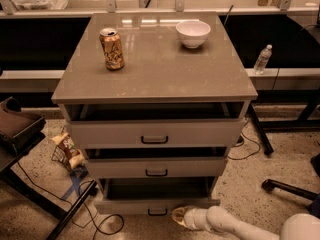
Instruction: Close bottom drawer
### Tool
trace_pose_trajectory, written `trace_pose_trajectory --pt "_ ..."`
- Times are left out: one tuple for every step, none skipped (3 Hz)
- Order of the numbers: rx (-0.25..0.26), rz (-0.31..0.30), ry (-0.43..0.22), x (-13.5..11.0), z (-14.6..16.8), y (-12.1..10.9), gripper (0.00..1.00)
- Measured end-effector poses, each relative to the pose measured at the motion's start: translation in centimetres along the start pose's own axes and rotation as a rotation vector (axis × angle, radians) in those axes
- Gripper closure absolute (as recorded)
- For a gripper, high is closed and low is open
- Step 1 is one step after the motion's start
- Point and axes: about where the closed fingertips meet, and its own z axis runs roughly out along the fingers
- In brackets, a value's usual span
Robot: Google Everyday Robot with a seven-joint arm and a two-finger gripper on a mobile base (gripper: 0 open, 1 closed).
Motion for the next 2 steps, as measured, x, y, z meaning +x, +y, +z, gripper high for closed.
trace_pose_trajectory --pt "0.012 0.020 0.001 0.2 0.5 0.1 1.00" --pt "0.049 0.031 0.009 1.0 0.5 -2.3 1.00"
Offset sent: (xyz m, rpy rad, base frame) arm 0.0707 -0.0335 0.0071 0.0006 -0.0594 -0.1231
